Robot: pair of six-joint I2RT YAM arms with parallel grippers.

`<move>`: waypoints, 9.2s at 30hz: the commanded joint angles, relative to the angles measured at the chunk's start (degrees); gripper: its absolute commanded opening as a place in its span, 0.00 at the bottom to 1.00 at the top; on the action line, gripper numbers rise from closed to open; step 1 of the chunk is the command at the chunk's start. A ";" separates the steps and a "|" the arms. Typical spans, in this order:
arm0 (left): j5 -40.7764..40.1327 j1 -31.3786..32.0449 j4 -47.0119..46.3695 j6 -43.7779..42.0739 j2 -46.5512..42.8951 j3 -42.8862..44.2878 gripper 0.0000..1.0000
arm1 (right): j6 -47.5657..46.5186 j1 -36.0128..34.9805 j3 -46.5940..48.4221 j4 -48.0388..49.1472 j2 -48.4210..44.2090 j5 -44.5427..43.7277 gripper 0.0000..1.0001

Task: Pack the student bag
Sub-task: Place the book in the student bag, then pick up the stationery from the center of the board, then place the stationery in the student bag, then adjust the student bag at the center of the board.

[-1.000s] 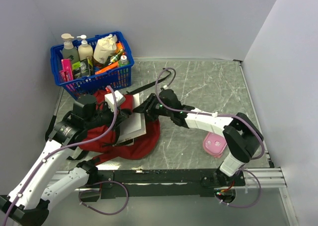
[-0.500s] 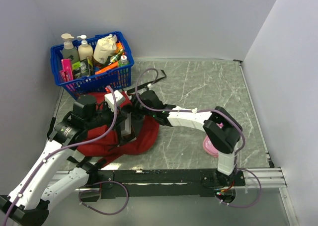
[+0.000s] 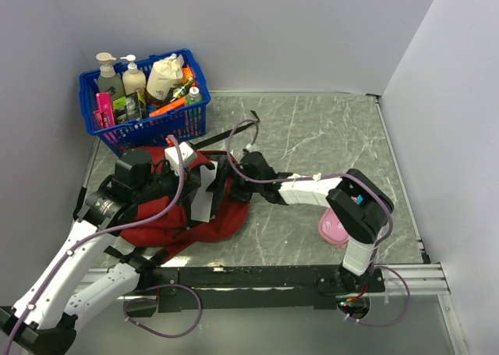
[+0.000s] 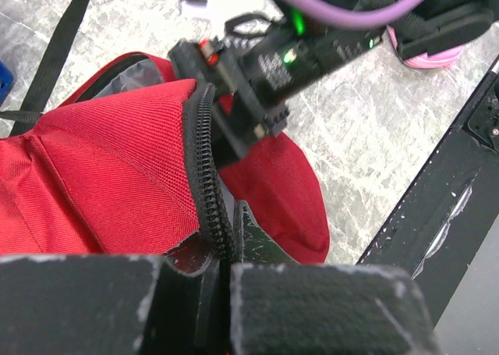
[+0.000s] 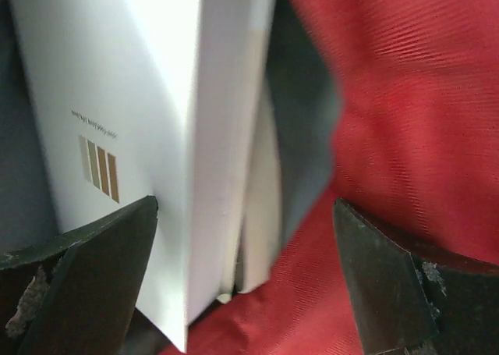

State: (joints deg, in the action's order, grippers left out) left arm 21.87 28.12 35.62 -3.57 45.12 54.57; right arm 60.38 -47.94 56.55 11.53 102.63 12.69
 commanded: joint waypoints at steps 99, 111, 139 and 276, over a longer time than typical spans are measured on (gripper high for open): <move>5.29 0.53 -8.11 1.38 -3.64 0.98 0.01 | -14.32 38.02 -15.07 -30.86 -22.66 -2.32 1.00; 5.64 0.45 -8.37 1.46 -2.67 2.12 0.01 | -17.31 34.15 -19.20 -23.40 -23.27 -1.26 1.00; 6.52 -0.26 -8.37 1.90 -0.47 3.88 0.01 | -17.23 26.15 -12.70 -20.93 -32.40 6.72 0.04; 8.98 2.29 -5.91 0.15 0.40 3.52 0.20 | -21.39 15.42 15.61 -28.25 -13.95 35.11 0.00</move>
State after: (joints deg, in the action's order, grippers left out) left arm 29.80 29.04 32.34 -2.28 44.10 54.04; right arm 33.65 -34.02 74.00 -29.95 91.61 29.65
